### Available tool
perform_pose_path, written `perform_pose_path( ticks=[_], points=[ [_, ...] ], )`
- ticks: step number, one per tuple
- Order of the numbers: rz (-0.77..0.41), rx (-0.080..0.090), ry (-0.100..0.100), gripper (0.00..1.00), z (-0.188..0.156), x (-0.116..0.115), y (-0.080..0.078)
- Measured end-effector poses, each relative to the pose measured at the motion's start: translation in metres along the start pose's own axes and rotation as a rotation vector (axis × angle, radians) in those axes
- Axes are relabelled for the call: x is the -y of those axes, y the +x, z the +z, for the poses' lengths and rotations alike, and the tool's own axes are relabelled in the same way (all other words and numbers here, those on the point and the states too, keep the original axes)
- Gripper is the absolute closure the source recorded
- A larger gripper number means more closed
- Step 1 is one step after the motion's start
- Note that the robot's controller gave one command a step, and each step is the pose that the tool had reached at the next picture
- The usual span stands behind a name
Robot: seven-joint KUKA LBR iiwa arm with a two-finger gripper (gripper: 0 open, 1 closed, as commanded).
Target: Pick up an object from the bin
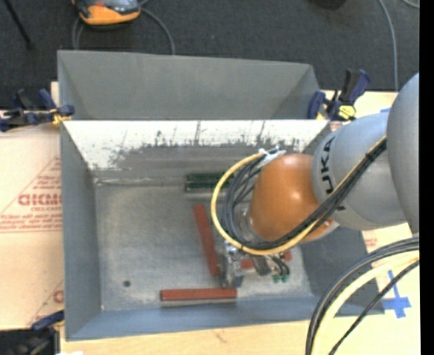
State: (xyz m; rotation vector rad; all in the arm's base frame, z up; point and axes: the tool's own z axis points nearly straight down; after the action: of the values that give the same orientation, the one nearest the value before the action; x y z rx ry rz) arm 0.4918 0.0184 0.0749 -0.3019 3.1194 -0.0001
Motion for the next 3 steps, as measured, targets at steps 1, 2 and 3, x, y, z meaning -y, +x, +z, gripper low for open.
perform_pose_path(
  ticks=[1, 2, 3],
  points=[
    [0.066, -0.012, -0.001, 1.0, -0.056, 0.026, 0.01],
    [0.263, -0.004, -0.001, 0.0, -0.021, 0.057, -0.005],
    [0.273, -0.005, -0.001, 1.0, -0.015, 0.06, -0.006]
  ],
)
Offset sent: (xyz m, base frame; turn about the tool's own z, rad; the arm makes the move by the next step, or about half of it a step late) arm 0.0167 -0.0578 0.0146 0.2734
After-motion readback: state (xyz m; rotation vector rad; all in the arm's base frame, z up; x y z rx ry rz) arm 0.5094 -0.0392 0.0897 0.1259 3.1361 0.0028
